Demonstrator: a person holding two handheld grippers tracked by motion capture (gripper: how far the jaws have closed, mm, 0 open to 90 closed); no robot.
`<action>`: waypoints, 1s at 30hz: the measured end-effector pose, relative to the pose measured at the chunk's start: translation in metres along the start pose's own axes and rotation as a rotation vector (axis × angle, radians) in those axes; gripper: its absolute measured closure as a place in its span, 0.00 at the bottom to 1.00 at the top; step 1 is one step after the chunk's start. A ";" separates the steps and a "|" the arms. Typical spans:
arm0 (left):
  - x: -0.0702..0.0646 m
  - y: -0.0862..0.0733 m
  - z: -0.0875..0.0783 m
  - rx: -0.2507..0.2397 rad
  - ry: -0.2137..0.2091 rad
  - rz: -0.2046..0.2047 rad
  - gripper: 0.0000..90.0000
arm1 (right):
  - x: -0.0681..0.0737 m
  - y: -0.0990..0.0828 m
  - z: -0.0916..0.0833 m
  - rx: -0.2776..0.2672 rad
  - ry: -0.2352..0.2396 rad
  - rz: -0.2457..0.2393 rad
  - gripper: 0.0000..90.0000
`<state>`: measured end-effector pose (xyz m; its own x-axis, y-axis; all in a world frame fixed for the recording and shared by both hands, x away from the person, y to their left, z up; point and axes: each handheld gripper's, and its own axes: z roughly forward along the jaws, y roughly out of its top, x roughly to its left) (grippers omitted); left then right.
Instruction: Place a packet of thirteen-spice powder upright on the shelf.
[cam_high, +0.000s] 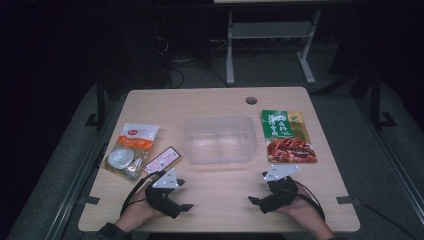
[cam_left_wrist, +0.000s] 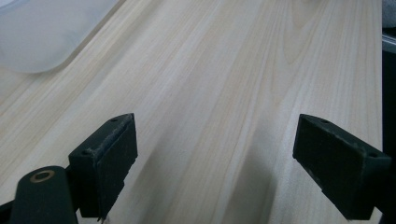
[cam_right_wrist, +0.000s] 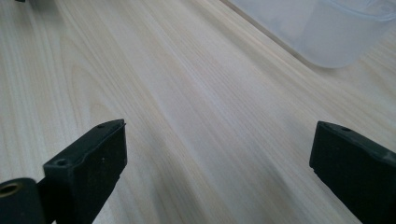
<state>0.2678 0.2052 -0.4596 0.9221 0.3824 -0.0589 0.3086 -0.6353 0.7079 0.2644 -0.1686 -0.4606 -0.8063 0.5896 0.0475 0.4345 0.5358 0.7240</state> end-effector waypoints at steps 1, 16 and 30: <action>0.000 0.000 -0.001 -0.002 0.000 -0.009 0.15 | 0.000 0.000 0.000 -0.002 0.002 -0.005 0.04; 0.019 0.005 -0.028 -0.075 0.038 -0.120 0.24 | 0.001 0.001 0.003 -0.002 0.006 -0.001 0.06; 0.041 0.007 -0.057 -0.091 0.141 -0.151 0.28 | -0.002 0.000 -0.004 -0.002 -0.013 -0.002 0.07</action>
<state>0.2944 0.2546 -0.4173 0.8233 0.5627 -0.0743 0.4124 -0.5031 0.7595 0.2642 -0.1720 -0.4580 -0.8017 0.5966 0.0370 0.4322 0.5358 0.7253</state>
